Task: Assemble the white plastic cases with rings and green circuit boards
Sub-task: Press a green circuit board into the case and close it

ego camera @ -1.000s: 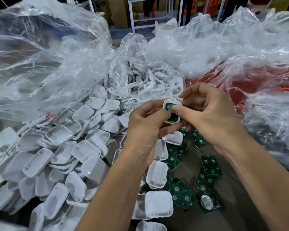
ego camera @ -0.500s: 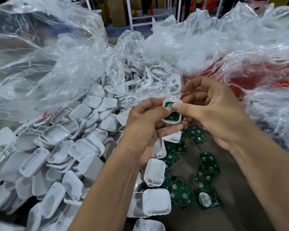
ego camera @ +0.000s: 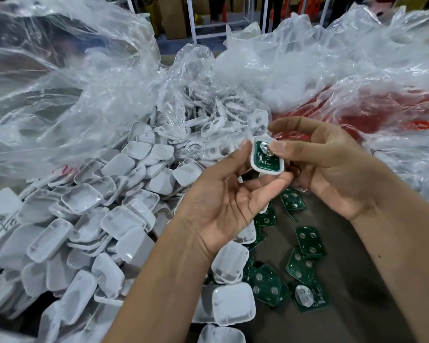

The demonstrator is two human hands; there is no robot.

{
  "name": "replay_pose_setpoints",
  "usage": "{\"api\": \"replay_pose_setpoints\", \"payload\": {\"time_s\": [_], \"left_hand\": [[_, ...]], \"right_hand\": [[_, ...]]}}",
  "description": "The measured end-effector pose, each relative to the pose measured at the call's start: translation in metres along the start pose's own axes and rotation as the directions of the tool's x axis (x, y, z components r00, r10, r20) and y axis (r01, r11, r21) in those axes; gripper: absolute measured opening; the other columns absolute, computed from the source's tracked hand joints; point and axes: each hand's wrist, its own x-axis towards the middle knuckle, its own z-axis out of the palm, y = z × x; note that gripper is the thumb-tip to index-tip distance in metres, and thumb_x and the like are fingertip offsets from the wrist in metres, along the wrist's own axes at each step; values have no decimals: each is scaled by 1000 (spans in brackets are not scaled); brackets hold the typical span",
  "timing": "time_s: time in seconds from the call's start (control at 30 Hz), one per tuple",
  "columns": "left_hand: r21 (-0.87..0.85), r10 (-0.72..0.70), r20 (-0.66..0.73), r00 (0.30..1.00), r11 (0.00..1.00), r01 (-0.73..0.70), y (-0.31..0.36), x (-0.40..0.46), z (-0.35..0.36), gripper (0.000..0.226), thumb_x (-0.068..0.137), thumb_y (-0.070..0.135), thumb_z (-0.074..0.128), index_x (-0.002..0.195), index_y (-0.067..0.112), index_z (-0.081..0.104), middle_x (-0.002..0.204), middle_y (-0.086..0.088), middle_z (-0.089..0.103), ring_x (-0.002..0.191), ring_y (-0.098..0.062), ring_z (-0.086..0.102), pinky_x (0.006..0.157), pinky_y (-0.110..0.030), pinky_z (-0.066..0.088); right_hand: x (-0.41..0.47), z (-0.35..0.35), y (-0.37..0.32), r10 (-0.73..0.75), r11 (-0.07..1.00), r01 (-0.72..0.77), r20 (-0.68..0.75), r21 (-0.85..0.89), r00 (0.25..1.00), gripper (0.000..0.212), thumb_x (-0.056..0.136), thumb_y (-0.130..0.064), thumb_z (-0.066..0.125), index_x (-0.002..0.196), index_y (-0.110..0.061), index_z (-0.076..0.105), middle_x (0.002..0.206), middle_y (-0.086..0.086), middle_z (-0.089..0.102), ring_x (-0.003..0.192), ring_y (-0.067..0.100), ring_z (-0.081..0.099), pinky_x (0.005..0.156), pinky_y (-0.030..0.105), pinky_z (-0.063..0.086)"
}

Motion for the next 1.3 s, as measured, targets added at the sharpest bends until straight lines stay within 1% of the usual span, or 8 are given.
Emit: {"api": "replay_pose_setpoints", "payload": {"time_s": [0.17, 0.3, 0.43, 0.57, 0.67, 0.8, 1.03, 1.3], "left_hand": [[7, -2, 42, 999, 1000, 2, -1, 2, -3, 40, 81, 24, 72, 109, -5, 74, 98, -32, 74, 79, -38, 78, 62, -34, 65], [34, 34, 13, 999, 999, -34, 0, 6, -5, 37, 80, 23, 71, 106, -2, 76, 97, -28, 75, 82, -36, 78, 66, -33, 65], [90, 67, -13, 998, 994, -66, 1, 7, -6, 30, 80, 25, 71, 96, 2, 81, 96, -20, 78, 82, -31, 79, 69, -30, 65], [129, 81, -45, 996, 989, -74, 0, 8, -7, 26, 81, 27, 71, 92, 6, 82, 92, -16, 78, 80, -28, 78, 64, -28, 64], [136, 74, -65, 995, 989, -64, 0, 7, -7, 28, 80, 27, 73, 95, 5, 80, 85, -18, 76, 73, -29, 77, 59, -27, 63], [138, 73, -64, 995, 988, -64, -1, 6, -6, 28, 78, 27, 74, 92, 4, 78, 78, -18, 75, 66, -29, 76, 55, -26, 62], [128, 77, -78, 994, 990, -66, -1, 6, -5, 26, 79, 26, 75, 94, 6, 77, 80, -17, 75, 66, -29, 76, 54, -24, 61], [111, 76, -99, 992, 992, -65, -3, 7, -5, 25, 74, 25, 77, 85, 3, 80, 84, -22, 74, 69, -31, 76, 56, -25, 62]], "right_hand": [[-2, 3, 0, -99, 993, 99, 0, -68, 995, 49, 66, -14, 88, 113, -13, 73, 79, 11, 66, 63, 18, 64, 55, 22, 54], [-3, 11, 3, -282, 930, 265, -31, -253, 959, 27, 75, -11, 80, 101, -17, 74, 78, 7, 67, 66, 17, 63, 58, 24, 53], [-4, 14, 3, -415, 808, 369, 1, -460, 910, 22, 76, -17, 84, 95, -20, 75, 90, 13, 72, 74, 24, 62, 67, 40, 53], [-7, 13, 1, -406, 780, 374, 49, -502, 913, 19, 77, -19, 86, 94, -20, 77, 81, 12, 73, 68, 35, 68, 66, 44, 58], [-8, 9, -2, -391, 747, 371, 86, -552, 916, 19, 78, -20, 92, 92, -21, 80, 76, 3, 75, 64, 19, 69, 63, 28, 56], [-11, 8, -8, -401, 709, 380, 104, -594, 910, 21, 74, -30, 87, 93, -21, 81, 84, 2, 78, 72, 18, 74, 65, 21, 56], [-11, 10, -9, -399, 686, 380, 116, -621, 910, 21, 76, -24, 87, 94, -17, 80, 88, 6, 78, 78, 28, 75, 72, 39, 63], [-12, 10, -8, -395, 666, 378, 127, -643, 910, 15, 79, -17, 88, 91, -20, 79, 74, -3, 75, 54, 2, 61, 55, 11, 46]]}}
